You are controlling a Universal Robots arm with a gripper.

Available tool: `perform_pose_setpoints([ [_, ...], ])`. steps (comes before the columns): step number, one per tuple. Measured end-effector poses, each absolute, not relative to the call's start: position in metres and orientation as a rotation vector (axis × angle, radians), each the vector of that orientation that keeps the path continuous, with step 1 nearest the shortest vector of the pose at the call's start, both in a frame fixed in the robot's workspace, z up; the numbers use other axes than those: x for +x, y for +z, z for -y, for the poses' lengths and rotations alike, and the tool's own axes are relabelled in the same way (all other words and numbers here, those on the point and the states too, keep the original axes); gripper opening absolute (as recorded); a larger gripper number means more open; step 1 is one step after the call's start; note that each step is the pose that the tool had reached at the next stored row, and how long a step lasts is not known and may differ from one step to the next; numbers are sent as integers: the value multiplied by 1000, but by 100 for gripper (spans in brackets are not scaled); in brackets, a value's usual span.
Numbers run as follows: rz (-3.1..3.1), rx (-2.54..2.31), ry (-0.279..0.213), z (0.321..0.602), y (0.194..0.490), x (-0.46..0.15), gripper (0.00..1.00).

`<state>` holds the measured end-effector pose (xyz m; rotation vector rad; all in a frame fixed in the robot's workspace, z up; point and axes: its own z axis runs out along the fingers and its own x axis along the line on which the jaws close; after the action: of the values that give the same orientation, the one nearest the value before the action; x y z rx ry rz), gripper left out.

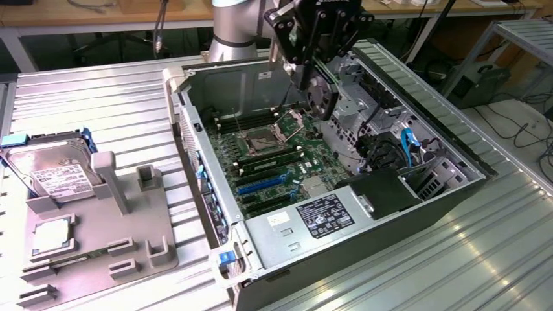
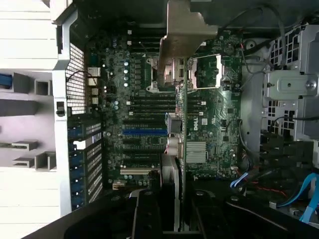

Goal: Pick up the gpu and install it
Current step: 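Pick up the gpu and move the gpu toward the slot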

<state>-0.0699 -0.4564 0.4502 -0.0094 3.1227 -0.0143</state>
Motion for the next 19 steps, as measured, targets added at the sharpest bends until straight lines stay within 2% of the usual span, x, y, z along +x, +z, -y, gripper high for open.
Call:
perform_pose_setpoints([
  [19,-3123,-12,-15,455,450,-46,28],
])
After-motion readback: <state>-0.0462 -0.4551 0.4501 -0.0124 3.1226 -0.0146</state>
